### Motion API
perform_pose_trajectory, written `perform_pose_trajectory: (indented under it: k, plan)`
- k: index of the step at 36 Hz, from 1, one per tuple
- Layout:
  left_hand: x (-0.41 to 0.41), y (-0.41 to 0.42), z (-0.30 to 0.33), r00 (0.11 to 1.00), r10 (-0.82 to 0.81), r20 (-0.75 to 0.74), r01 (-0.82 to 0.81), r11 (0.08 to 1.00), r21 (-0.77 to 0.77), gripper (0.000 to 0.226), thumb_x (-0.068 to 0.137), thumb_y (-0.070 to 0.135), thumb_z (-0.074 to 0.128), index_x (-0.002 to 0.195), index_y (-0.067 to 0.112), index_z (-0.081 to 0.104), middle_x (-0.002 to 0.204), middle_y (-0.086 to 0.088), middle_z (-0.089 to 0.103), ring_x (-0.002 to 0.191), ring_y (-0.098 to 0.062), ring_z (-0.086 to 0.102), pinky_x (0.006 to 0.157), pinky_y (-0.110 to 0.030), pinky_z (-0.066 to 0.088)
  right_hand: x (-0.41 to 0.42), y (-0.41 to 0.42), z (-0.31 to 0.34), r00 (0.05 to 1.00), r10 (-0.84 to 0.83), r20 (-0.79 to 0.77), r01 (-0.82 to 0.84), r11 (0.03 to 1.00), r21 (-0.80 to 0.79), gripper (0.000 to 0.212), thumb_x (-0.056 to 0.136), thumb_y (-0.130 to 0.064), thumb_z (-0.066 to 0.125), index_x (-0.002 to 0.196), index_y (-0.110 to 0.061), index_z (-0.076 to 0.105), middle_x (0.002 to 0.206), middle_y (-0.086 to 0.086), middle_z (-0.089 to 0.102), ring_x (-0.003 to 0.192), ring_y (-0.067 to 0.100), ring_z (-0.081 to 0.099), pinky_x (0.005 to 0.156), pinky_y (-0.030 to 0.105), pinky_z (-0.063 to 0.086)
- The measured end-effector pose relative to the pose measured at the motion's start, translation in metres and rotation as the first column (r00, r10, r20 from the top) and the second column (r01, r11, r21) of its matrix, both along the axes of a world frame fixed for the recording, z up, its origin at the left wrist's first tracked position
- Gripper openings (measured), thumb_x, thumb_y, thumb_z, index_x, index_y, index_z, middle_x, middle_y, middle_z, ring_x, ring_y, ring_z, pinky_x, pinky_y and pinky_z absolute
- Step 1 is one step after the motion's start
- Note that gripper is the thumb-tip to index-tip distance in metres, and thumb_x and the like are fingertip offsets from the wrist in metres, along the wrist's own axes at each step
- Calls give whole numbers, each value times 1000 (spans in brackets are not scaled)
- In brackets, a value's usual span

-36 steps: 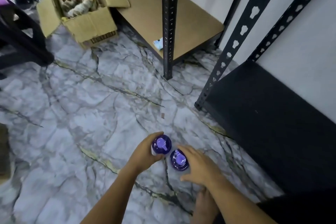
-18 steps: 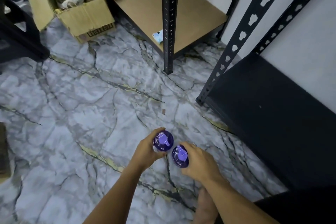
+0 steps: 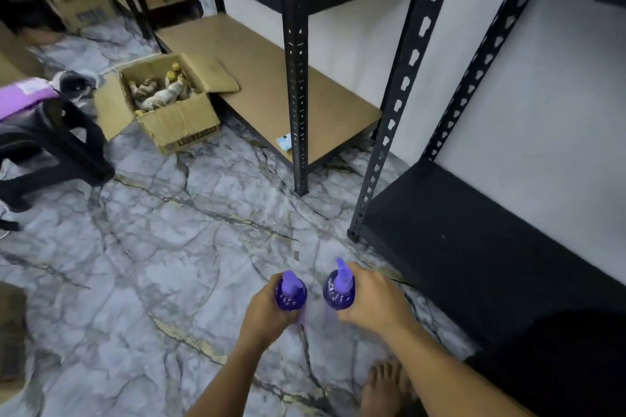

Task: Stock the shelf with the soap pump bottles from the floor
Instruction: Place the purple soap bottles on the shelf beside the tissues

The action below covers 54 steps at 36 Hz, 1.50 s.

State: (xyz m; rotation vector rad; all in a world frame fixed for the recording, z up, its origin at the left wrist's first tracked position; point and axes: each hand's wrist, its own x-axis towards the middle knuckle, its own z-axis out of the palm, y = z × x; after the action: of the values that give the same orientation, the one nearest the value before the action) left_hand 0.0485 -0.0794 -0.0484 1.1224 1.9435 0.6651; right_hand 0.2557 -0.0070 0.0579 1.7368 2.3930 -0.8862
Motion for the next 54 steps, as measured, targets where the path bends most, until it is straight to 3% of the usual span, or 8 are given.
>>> perform_pose_trajectory:
  k: [3, 12, 17, 20, 25, 31, 39, 54]
  plan:
    - [-5, -1, 25, 999, 7, -48, -6, 1000, 30, 57, 65, 14, 80, 104, 44, 51, 83, 18, 68, 79, -3, 64, 64, -10, 43, -1, 3, 32, 998, -36, -46, 37, 999, 14, 66, 64, -38, 74, 125, -30, 53, 107, -4, 67, 99, 25, 65, 78, 34, 54]
    - [8, 19, 156, 994, 7, -113, 24, 961, 277, 59, 61, 22, 85, 103, 44, 48, 89, 19, 65, 84, -13, 66, 71, -25, 47, 21, 9, 157, 985, 2, -172, 27, 985, 169, 48, 63, -38, 73, 105, -26, 53, 91, -6, 57, 85, 22, 60, 70, 34, 52]
    - [26, 33, 249, 998, -28, -48, 47, 895, 443, 63, 59, 26, 86, 109, 39, 50, 93, 21, 70, 81, 3, 67, 78, -31, 50, 45, 10, 230, 971, 19, -238, 48, 962, 271, 44, 57, -44, 73, 92, -28, 53, 95, -2, 63, 83, 22, 62, 62, 31, 49]
    - [38, 38, 302, 998, -61, -21, 63, 837, 544, 66, 50, 43, 79, 110, 40, 52, 100, 15, 72, 88, -5, 70, 87, -40, 54, 62, 10, 273, 953, 7, -302, 90, 948, 304, 44, 52, -46, 72, 87, -24, 56, 88, -2, 64, 78, 20, 64, 60, 31, 51]
    - [67, 45, 383, 993, -102, -59, 115, 744, 658, 58, 60, 37, 87, 107, 43, 52, 104, 9, 72, 92, -16, 71, 91, -50, 55, 95, 4, 344, 914, -2, -406, 163, 917, 364, 41, 50, -47, 74, 76, -19, 58, 78, -3, 64, 69, 17, 62, 59, 34, 53]
    - [124, 43, 469, 985, -147, -88, 161, 617, 771, 57, 71, 30, 85, 115, 33, 50, 104, 7, 72, 93, -13, 70, 84, -33, 54, 143, -15, 422, 868, 25, -495, 243, 849, 469, 42, 62, -40, 76, 80, -3, 65, 71, 3, 65, 61, 14, 55, 56, 28, 45]
    - [216, 50, 559, 948, -317, -31, 194, 497, 846, 56, 83, 24, 77, 128, 27, 42, 111, -2, 66, 88, -19, 72, 62, -26, 60, 223, -33, 491, 802, -14, -597, 427, 713, 557, 30, 69, -38, 79, 72, -17, 58, 69, -5, 63, 63, 12, 58, 57, 27, 44]
    - [388, 109, 636, 833, -551, -62, 315, 379, 870, 54, 75, 37, 80, 119, 31, 48, 102, 1, 73, 86, -18, 74, 82, -45, 61, 380, -39, 550, 731, -161, -664, 649, 464, 602, 40, 71, -40, 83, 98, -23, 60, 88, -14, 63, 76, 2, 61, 54, 20, 43]
